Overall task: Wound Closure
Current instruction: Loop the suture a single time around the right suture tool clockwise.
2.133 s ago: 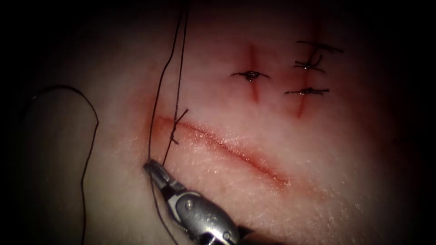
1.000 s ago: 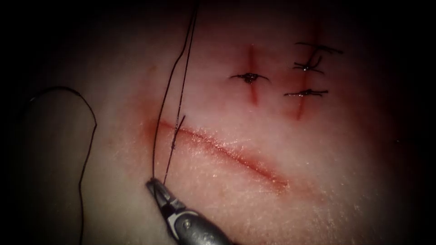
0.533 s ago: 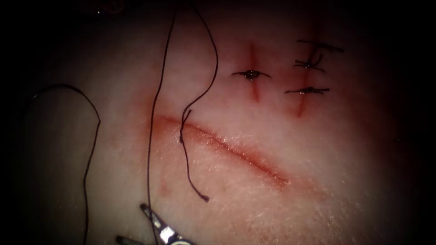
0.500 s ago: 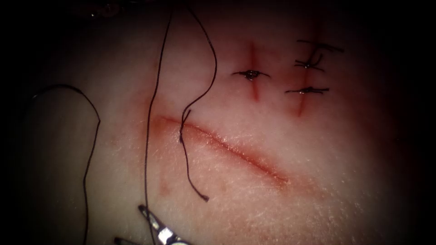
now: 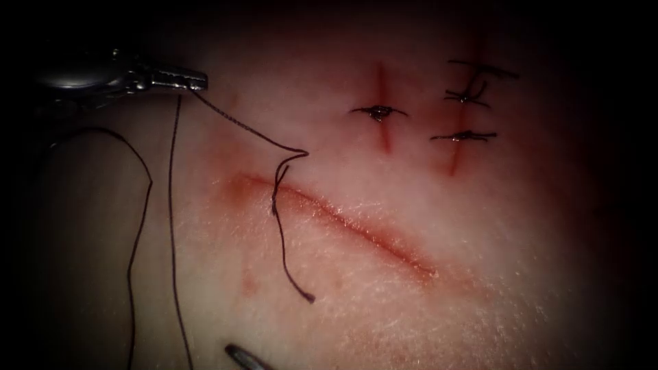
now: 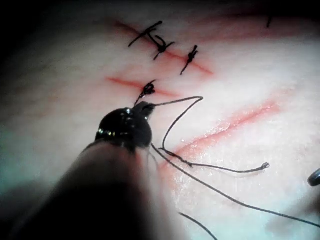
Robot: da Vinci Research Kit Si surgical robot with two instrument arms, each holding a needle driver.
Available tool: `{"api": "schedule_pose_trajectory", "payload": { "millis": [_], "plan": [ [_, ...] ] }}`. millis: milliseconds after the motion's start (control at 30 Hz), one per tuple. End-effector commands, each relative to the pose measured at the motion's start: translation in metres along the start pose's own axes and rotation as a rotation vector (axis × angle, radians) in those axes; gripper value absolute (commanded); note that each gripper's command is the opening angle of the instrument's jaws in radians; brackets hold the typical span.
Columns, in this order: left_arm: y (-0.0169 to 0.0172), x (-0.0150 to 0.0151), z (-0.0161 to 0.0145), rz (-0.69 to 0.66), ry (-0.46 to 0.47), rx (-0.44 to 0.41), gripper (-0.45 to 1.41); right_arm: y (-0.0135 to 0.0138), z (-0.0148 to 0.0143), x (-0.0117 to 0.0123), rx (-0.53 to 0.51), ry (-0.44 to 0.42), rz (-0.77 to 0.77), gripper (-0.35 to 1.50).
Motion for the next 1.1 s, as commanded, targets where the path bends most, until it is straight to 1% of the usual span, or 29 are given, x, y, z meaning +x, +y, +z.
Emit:
{"api": "schedule_pose_trajectory", "payload": {
  "millis": [33, 67, 100, 133, 233, 267, 300, 333, 367, 400, 433, 467, 500, 533, 567, 600, 633, 667, 700, 733, 800, 867, 900, 933, 967, 1000, 1033, 1067, 1100],
  "plan": [
    [-0.0001, -0.0002, 0.0007, 0.001, 0.001, 0.001, -0.45, 0.0010, 0.0006, 0.0000, 0.000, -0.002, -0.007, 1.40],
    [0.0000, -0.0003, 0.0006, 0.002, 0.001, 0.001, -0.45, 0.0022, -0.0001, -0.0003, 0.013, -0.066, -0.077, 1.48],
    [0.0001, -0.0003, 0.0006, 0.003, 0.000, 0.002, -0.45, 0.0027, -0.0005, -0.0006, 0.020, -0.096, -0.090, 1.48],
    [0.0001, -0.0003, 0.0006, 0.003, 0.000, 0.002, -0.45, 0.0027, -0.0005, -0.0006, 0.020, -0.096, -0.090, 1.48],
    [0.0004, -0.0005, 0.0005, 0.000, 0.001, 0.004, -0.45, 0.0052, -0.0025, -0.0017, 0.000, -0.209, -0.217, 1.48],
    [0.0006, -0.0006, 0.0005, 0.002, 0.001, 0.005, -0.45, 0.0058, -0.0028, -0.0018, -0.004, -0.226, -0.229, 1.48],
    [0.0013, -0.0009, 0.0006, -0.017, 0.003, 0.011, -0.45, 0.0077, -0.0036, -0.0018, -0.006, -0.238, -0.270, 1.48],
    [0.0013, -0.0009, 0.0006, -0.017, 0.003, 0.011, -0.45, 0.0077, -0.0036, -0.0018, -0.006, -0.238, -0.270, 1.48],
    [0.0021, -0.0014, 0.0008, -0.033, 0.008, 0.016, -0.45, 0.0091, -0.0036, -0.0016, -0.025, -0.189, -0.305, 1.46],
    [0.0021, -0.0014, 0.0008, -0.033, 0.008, 0.016, -0.45, 0.0091, -0.0036, -0.0016, -0.025, -0.189, -0.305, 1.46],
    [0.0029, -0.0018, 0.0011, -0.060, 0.015, 0.022, -0.45, 0.0101, -0.0032, -0.0011, -0.014, -0.121, -0.319, 1.26],
    [0.0033, -0.0020, 0.0012, -0.069, 0.018, 0.022, -0.45, 0.0104, -0.0030, -0.0009, -0.018, -0.095, -0.317, 1.03],
    [0.0033, -0.0020, 0.0012, -0.069, 0.018, 0.022, -0.45, 0.0104, -0.0030, -0.0009, -0.018, -0.095, -0.317, 1.03],
    [0.0040, -0.0023, 0.0016, -0.098, 0.026, 0.020, -0.45, 0.0107, -0.0024, -0.0005, -0.034, -0.044, -0.312, -0.13],
    [0.0044, -0.0025, 0.0017, -0.101, 0.028, 0.016, -0.45, 0.0108, -0.0021, -0.0003, -0.041, -0.030, -0.309, -0.35],
    [0.0044, -0.0025, 0.0017, -0.101, 0.028, 0.016, -0.45, 0.0108, -0.0021, -0.0003, -0.041, -0.030, -0.309, -0.35],
    [0.0051, -0.0028, 0.0019, -0.117, 0.036, 0.002, -0.45, 0.0112, -0.0010, 0.0002, -0.051, -0.016, -0.291, -0.35],
    [0.0051, -0.0028, 0.0019, -0.117, 0.036, 0.002, -0.45, 0.0112, -0.0010, 0.0002, -0.051, -0.016, -0.291, -0.35],
    [0.0056, -0.0030, 0.0020, -0.124, 0.042, -0.001, -0.45, 0.0115, 0.0001, 0.0005, -0.054, -0.007, -0.275, -0.35],
    [0.0056, -0.0030, 0.0020, -0.124, 0.042, -0.001, -0.45, 0.0115, 0.0001, 0.0005, -0.054, -0.007, -0.275, -0.35],
    [0.0062, -0.0033, 0.0021, -0.130, 0.050, -0.007, -0.45, 0.0122, 0.0018, 0.0008, -0.053, -0.004, -0.241, -0.35],
    [0.0071, -0.0038, 0.0023, -0.143, 0.068, -0.028, -0.45, 0.0138, 0.0044, 0.0005, 0.007, 0.071, -0.245, -0.35],
    [0.0071, -0.0038, 0.0023, -0.143, 0.068, -0.028, -0.45, 0.0138, 0.0044, 0.0005, 0.007, 0.071, -0.245, -0.35],
    [0.0074, -0.0039, 0.0023, -0.146, 0.073, -0.034, -0.45, 0.0143, 0.0052, 0.0004, 0.019, 0.085, -0.247, -0.35],
    [0.0079, -0.0043, 0.0024, -0.155, 0.081, -0.049, -0.45, 0.0151, 0.0070, -0.0001, 0.045, 0.094, -0.252, -0.35],
    [0.0079, -0.0043, 0.0024, -0.155, 0.081, -0.049, -0.45, 0.0151, 0.0070, -0.0001, 0.045, 0.094, -0.252, -0.35],
    [0.0084, -0.0046, 0.0026, -0.160, 0.088, -0.061, -0.45, 0.0157, 0.0085, -0.0005, 0.066, 0.102, -0.256, -0.35],
    [0.0090, -0.0050, 0.0029, -0.163, 0.093, -0.070, -0.45, 0.0160, 0.0100, -0.0008, 0.095, 0.115, -0.208, -0.35],
    [0.0090, -0.0050, 0.0029, -0.163, 0.093, -0.070, -0.45, 0.0160, 0.0100, -0.0008, 0.095, 0.115, -0.208, -0.35]
  ]
}}
